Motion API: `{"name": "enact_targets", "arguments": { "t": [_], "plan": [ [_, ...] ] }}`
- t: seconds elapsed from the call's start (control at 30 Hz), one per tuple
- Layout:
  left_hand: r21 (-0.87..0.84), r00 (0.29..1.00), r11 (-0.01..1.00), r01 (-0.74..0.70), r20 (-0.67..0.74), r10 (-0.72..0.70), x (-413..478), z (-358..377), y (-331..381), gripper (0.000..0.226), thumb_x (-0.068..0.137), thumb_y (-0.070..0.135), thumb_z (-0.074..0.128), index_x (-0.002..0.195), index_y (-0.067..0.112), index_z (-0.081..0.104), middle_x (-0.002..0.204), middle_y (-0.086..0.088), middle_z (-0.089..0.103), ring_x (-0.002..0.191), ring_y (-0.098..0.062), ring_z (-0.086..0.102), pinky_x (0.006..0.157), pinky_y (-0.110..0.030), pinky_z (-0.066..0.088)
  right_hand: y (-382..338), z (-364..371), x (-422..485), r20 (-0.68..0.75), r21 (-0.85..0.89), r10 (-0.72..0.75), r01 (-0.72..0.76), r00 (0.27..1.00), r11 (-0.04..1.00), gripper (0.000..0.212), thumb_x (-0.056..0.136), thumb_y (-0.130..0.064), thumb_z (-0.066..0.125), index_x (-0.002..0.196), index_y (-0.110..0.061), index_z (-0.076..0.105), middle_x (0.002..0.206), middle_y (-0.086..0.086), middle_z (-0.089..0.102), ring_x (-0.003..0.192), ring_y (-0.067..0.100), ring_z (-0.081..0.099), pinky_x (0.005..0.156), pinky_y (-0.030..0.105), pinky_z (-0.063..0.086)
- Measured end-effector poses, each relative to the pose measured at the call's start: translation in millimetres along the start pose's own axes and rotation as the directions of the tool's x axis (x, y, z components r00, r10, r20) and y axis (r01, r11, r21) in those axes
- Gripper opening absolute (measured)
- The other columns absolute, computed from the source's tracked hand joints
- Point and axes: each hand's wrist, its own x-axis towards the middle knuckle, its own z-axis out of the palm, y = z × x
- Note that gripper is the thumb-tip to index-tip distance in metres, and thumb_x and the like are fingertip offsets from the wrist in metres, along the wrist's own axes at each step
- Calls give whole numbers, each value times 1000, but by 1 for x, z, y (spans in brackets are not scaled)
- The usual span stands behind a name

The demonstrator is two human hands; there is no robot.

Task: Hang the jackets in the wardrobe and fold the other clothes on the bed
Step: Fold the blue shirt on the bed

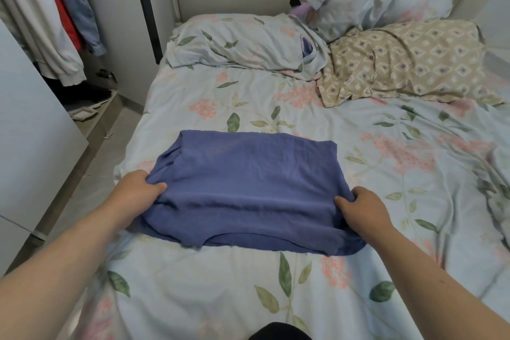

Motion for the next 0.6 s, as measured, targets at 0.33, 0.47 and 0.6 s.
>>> {"name": "enact_targets", "arguments": {
  "t": [0.33, 0.47, 0.6],
  "plan": [
    [-177, 941, 944, 279, 249, -231, -63, -6, -44, 8, 87, -2, 66, 94, -5, 63, 91, -27, 71, 87, -43, 68, 78, -47, 53, 50, -20, -43, 320, 456, 227, -360, 920, 814, 21, 86, -10, 73, 90, 9, 67, 90, 26, 72, 73, 33, 68, 66, 39, 56],
    [7, 990, 993, 120, 70, -120, -74, 2, -51, 16, 83, 9, 71, 88, 3, 56, 91, -21, 66, 81, -35, 63, 69, -39, 49, 63, -12, -53, 404, 545, 203, -413, 892, 730, 27, 84, -20, 77, 83, 4, 65, 80, 21, 71, 69, 30, 67, 62, 36, 54],
    [620, 949, 779, -95, -180, 259, -83, 17, -28, 44, 72, 25, 78, 101, 2, 54, 101, -26, 59, 92, -46, 55, 76, -48, 47, 67, -2, -51, 349, 572, 196, -374, 916, 730, 33, 81, -26, 78, 65, -8, 55, 64, 13, 62, 59, 25, 60, 58, 33, 49]
  ]
}}
